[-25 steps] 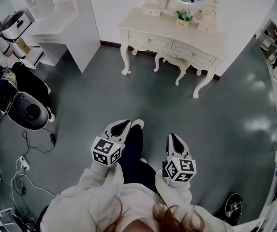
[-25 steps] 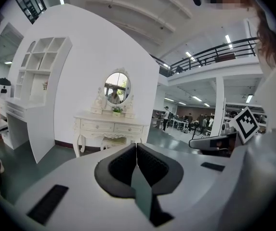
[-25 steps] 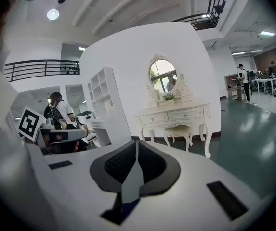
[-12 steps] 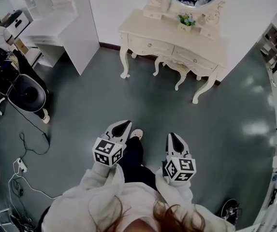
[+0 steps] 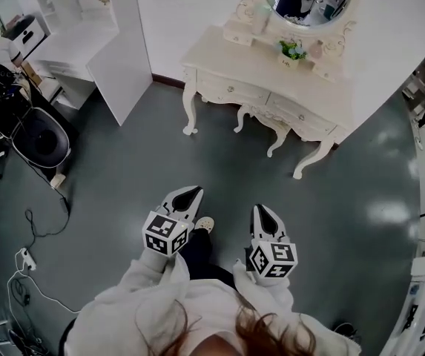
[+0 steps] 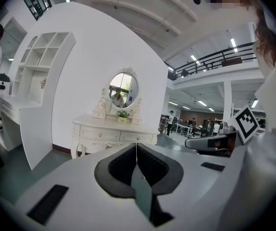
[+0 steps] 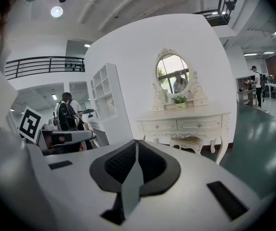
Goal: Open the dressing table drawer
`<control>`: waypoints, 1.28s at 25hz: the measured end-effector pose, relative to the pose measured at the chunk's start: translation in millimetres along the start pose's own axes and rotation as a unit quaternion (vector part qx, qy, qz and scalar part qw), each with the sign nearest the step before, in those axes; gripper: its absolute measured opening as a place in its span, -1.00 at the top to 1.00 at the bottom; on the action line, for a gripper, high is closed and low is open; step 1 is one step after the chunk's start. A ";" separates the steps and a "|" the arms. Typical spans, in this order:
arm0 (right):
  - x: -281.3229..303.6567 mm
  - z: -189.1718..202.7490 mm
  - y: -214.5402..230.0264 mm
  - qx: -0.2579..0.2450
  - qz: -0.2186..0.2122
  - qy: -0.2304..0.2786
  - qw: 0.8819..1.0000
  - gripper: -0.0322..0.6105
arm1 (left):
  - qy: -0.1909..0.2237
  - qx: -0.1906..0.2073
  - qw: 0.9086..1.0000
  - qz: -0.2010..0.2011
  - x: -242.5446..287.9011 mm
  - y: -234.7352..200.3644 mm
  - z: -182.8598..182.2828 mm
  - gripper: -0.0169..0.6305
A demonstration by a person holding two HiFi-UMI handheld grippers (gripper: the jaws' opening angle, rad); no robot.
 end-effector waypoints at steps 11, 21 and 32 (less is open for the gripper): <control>78.8 -40.4 23.7 -0.006 0.001 -0.002 1.000 0.77 | 0.004 0.002 1.000 -0.004 62.3 -51.5 -41.9 0.89; 129.2 -48.9 27.3 -0.001 0.011 -0.013 1.000 0.77 | -0.004 -0.002 1.000 0.004 100.7 -94.5 -56.4 0.89; 173.8 -62.0 29.9 0.000 0.019 -0.009 1.000 0.77 | -0.012 0.009 1.000 0.016 131.3 -128.8 -71.7 0.89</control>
Point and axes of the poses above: the fingertips, and each gripper's own axes: x forward along the fingers, y to its right, z out of its underside, the point moved 10 cm from there along -x, backward along the fingers, and after that the axes turned 6 degrees about -x, right-handed, at the moved point
